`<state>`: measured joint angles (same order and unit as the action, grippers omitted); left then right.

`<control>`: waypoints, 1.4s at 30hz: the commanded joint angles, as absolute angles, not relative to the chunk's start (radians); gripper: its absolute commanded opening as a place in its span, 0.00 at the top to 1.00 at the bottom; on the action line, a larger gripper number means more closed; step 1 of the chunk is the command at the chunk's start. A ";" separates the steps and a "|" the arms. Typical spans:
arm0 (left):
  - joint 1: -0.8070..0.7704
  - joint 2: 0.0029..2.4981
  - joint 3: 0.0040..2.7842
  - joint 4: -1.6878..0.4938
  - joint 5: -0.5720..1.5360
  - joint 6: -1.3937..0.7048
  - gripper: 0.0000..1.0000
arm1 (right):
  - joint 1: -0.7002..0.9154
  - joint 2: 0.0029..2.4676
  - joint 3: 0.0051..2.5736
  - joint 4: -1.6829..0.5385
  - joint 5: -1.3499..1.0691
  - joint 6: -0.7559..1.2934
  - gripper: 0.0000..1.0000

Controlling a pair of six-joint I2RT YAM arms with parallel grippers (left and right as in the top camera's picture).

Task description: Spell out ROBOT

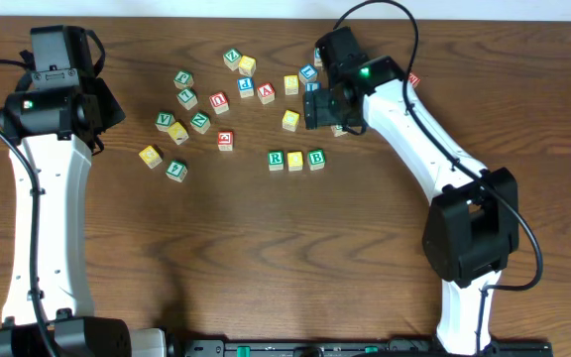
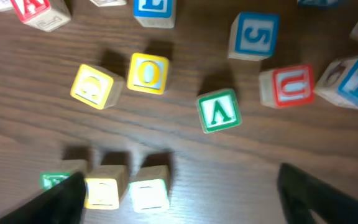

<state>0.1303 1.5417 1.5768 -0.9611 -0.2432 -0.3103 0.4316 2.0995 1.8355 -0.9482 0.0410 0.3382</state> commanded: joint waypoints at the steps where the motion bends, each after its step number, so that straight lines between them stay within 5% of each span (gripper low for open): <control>1: 0.134 1.532 1.560 -0.961 -0.263 -0.315 0.53 | 0.418 2.070 1.853 -0.950 0.049 0.252 0.01; 9: 0.134 1.532 1.560 -0.961 -0.263 -0.315 0.53 | 0.418 2.070 1.853 -0.947 0.050 0.221 0.01; 16: 0.134 1.532 1.560 -0.961 -0.263 -0.315 0.53 | 0.419 2.070 1.853 -0.946 0.049 0.219 0.16; 26: 0.134 1.532 1.560 -0.961 -0.263 -0.315 0.52 | 0.420 2.070 1.853 -0.940 0.041 0.259 0.26; 42: 0.134 1.532 1.560 -0.961 -0.263 -0.315 0.52 | 0.420 2.070 1.853 -0.931 0.016 0.327 0.31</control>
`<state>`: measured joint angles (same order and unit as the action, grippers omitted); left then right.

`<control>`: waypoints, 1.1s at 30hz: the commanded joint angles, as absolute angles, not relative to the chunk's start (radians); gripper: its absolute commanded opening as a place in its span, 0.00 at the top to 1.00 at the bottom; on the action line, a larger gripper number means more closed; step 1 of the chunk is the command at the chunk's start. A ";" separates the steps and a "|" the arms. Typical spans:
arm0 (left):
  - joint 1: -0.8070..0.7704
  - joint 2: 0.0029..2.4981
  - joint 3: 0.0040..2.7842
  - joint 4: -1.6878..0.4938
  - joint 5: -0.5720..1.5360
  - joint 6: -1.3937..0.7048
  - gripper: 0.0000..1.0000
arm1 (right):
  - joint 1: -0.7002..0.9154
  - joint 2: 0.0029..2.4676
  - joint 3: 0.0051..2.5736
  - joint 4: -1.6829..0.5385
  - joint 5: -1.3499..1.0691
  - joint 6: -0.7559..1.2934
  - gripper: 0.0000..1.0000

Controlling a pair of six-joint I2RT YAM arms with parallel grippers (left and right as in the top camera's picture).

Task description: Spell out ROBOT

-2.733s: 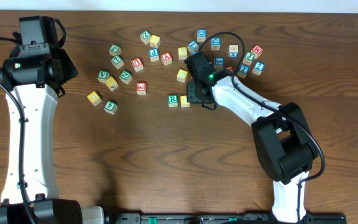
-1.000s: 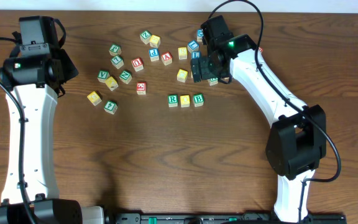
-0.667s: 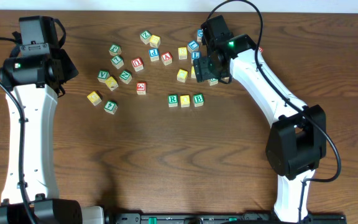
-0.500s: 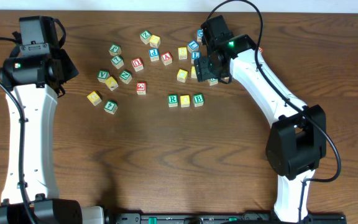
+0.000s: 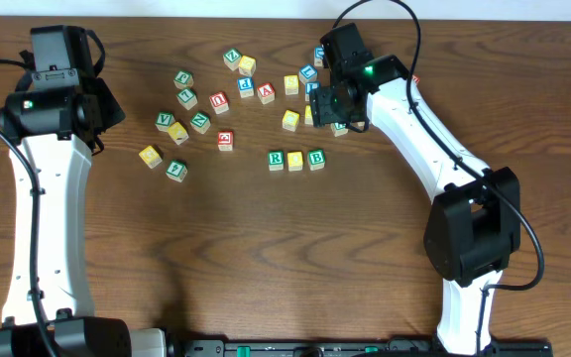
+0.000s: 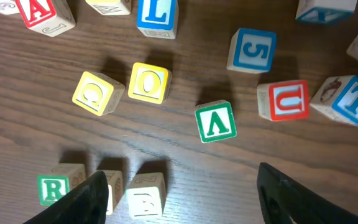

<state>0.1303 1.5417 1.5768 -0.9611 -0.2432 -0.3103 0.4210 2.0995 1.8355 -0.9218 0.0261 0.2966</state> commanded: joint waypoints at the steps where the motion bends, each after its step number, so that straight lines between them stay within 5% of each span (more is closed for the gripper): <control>1: 0.134 1.532 1.560 -0.961 -0.263 -0.315 0.52 | 0.420 2.070 1.853 -0.936 0.016 0.329 0.32; 14: 0.134 1.532 1.560 -0.960 -0.263 -0.315 0.52 | 0.422 2.070 1.808 -1.044 0.016 0.344 0.66; 33: 0.134 1.532 1.560 -0.960 -0.263 -0.315 0.52 | 0.478 2.070 1.556 -0.823 -0.040 0.426 0.87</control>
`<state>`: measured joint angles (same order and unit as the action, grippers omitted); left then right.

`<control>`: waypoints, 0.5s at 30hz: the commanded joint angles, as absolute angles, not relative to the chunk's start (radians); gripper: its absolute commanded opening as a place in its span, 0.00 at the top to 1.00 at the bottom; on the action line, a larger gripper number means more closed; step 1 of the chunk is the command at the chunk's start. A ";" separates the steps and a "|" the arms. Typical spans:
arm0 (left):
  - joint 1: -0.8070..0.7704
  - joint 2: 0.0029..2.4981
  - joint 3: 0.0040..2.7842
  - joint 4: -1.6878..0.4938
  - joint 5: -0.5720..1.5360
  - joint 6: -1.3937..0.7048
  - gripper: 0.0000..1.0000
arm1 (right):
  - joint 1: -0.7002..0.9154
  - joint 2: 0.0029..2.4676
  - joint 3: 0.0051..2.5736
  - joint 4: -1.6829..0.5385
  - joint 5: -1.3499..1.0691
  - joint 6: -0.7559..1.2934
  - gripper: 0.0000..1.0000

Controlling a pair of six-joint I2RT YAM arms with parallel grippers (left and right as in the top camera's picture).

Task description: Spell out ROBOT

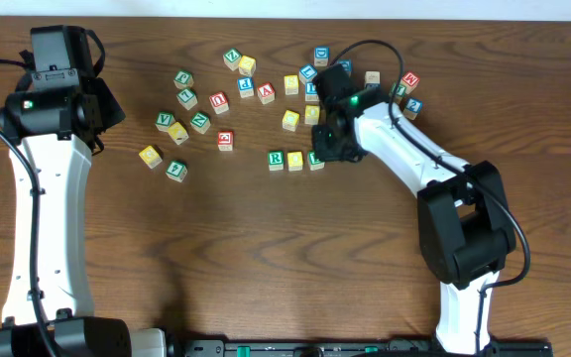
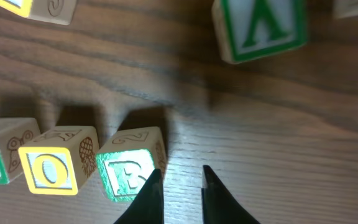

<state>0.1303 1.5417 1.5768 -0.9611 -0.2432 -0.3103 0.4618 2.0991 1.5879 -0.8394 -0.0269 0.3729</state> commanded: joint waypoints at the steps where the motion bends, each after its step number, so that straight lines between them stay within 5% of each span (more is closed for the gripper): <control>1: 0.134 1.532 1.560 -0.960 -0.263 -0.315 0.52 | 0.487 2.070 1.533 -0.799 -0.040 0.434 0.87; 15: 0.134 1.532 1.560 -0.960 -0.263 -0.315 0.52 | 0.499 2.070 1.497 -0.737 -0.078 0.448 0.87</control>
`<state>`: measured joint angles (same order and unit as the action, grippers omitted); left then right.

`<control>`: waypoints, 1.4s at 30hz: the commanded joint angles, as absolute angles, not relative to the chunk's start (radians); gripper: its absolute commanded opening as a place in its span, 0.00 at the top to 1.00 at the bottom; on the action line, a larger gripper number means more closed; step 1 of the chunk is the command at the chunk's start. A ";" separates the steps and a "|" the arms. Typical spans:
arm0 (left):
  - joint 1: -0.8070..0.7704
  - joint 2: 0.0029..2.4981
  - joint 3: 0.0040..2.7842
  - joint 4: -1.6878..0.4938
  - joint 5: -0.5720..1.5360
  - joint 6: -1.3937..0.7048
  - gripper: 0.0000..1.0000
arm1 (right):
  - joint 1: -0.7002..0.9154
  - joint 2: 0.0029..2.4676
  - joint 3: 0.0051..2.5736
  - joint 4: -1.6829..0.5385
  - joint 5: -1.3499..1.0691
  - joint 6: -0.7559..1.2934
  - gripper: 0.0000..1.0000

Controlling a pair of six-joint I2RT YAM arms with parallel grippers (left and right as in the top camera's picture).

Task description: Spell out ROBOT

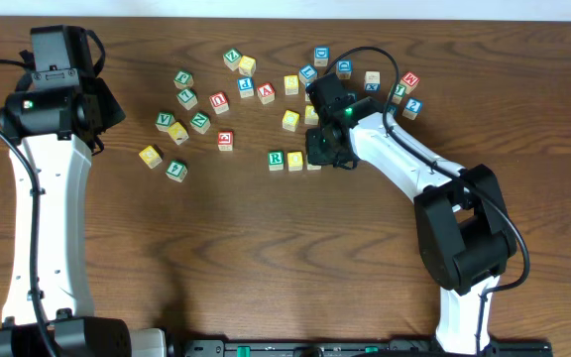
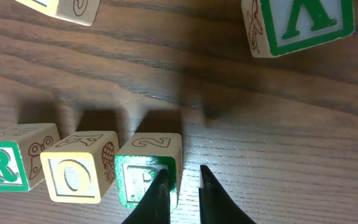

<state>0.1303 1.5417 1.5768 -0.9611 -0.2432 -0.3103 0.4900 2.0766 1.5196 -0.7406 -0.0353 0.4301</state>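
Observation:
A row of three blocks reads R (image 2: pixel 2 165), O (image 2: pixel 73 177), B (image 2: pixel 145 168) on the wooden table (image 1: pixel 266 248); overhead it lies mid-table, with R (image 1: pixel 276 158) at its left end. My right gripper (image 2: pixel 182 186) is low at the row's right end and shut, with only a thin empty slit between the fingers. Its left finger overlaps the B block's right edge. A spare yellow O block (image 1: pixel 290 120) lies behind the row and a blue T block (image 1: pixel 413 105) to the right. My left gripper (image 1: pixel 87 104) stays far left, its fingers unclear.
Several loose letter blocks are scattered along the back of the table. A green V block (image 2: pixel 300 22) and a yellow block (image 2: pixel 61 6) sit just beyond the row. More blocks cluster at the left (image 1: pixel 176 131).
My right gripper has shifted a little to the left. Its left finger now lies over the B block's right edge instead of just beside it. The left arm has not moved.
My right gripper first hovered open, high over the loose blocks behind the R-O-B row, and stayed open there. Then it was down at table level, shut, just right of the B block. Now it touches that block's right edge.

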 commanded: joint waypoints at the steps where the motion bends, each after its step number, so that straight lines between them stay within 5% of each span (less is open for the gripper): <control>1: 0.134 1.532 1.560 -0.960 -0.263 -0.315 0.52 | 0.499 2.070 1.497 -0.732 -0.083 0.448 0.87; 23: 0.134 1.532 1.560 -0.960 -0.263 -0.315 0.52 | 0.517 2.070 1.522 -0.700 -0.089 0.422 0.85; 35: 0.134 1.532 1.560 -0.960 -0.263 -0.315 0.53 | 0.476 2.066 1.817 -0.883 -0.054 0.358 0.64; 42: 0.134 1.532 1.560 -0.960 -0.263 -0.315 0.52 | 0.435 2.066 1.845 -0.843 -0.052 0.375 0.60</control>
